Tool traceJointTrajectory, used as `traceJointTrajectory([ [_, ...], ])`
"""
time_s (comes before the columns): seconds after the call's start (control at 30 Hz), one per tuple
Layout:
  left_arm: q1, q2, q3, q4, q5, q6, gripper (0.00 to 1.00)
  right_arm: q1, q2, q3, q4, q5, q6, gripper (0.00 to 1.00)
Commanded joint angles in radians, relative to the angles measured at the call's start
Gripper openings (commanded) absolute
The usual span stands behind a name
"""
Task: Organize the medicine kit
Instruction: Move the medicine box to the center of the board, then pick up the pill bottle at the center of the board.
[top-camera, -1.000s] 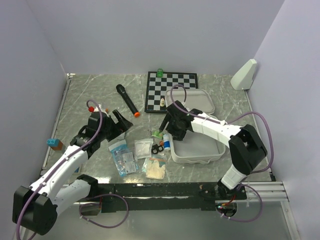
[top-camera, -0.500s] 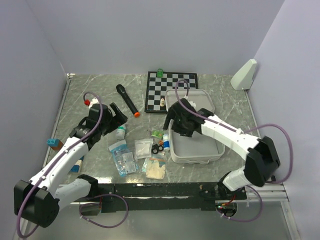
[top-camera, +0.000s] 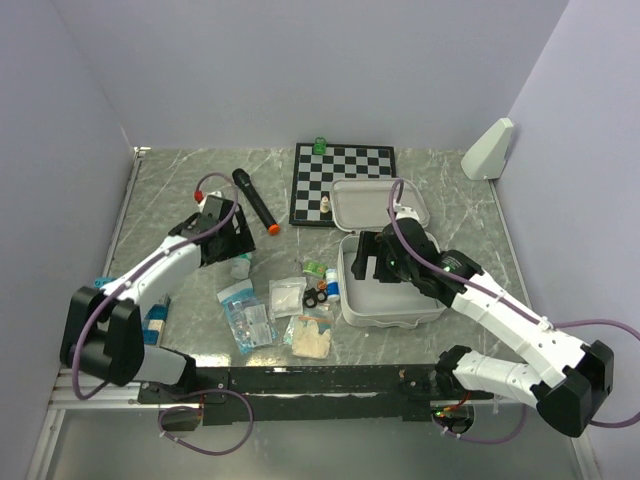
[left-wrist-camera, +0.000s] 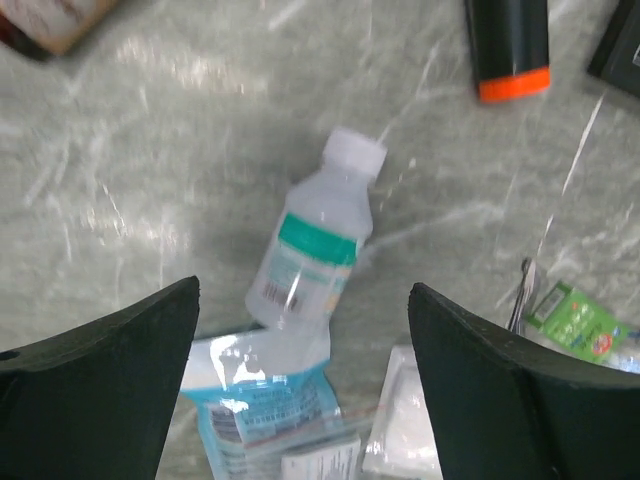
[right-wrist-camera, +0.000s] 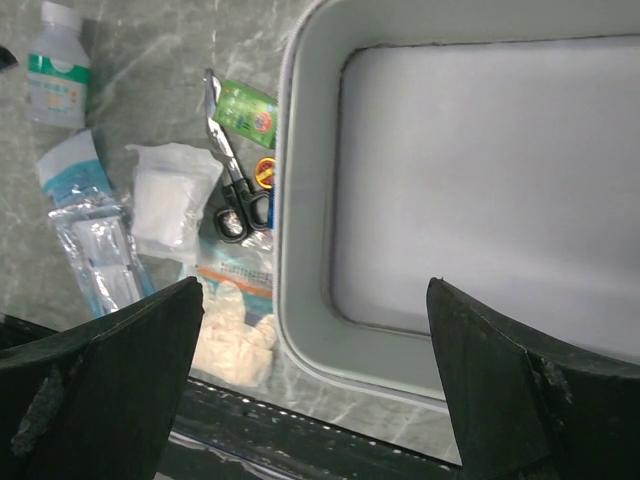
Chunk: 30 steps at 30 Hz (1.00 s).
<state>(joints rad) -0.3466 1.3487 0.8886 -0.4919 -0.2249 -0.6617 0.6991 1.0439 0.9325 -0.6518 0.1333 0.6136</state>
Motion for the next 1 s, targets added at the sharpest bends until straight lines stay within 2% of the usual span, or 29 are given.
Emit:
traceJointTrajectory([
  [0.0,0.021,0.087,0.124,-0.020,-0.011,0.109,0.88,0.008,-0.071,-0.029,-0.011,0.049,-0.046,0.99],
  [0.27,0.029,0.228,0.164,-0.023,0.025,0.145,0.79,0.008,-0.085,-0.052,-0.014,0.046,-0.048,0.99],
  [0.43,0.028,0.256,0.165,-0.022,0.062,0.177,0.75,0.008,-0.097,-0.046,-0.020,0.057,-0.060,1.00],
  [0.57,-0.002,0.291,0.161,-0.043,0.010,0.195,0.73,0.007,-0.114,-0.061,-0.016,0.058,-0.061,1.00],
  [0.83,-0.019,0.296,0.147,-0.065,-0.024,0.191,0.46,0.007,-0.139,-0.066,-0.029,0.065,-0.057,1.00],
  [0.97,-0.020,0.224,0.161,-0.073,-0.007,0.172,0.35,0.007,-0.156,-0.043,-0.049,0.081,-0.054,1.00],
])
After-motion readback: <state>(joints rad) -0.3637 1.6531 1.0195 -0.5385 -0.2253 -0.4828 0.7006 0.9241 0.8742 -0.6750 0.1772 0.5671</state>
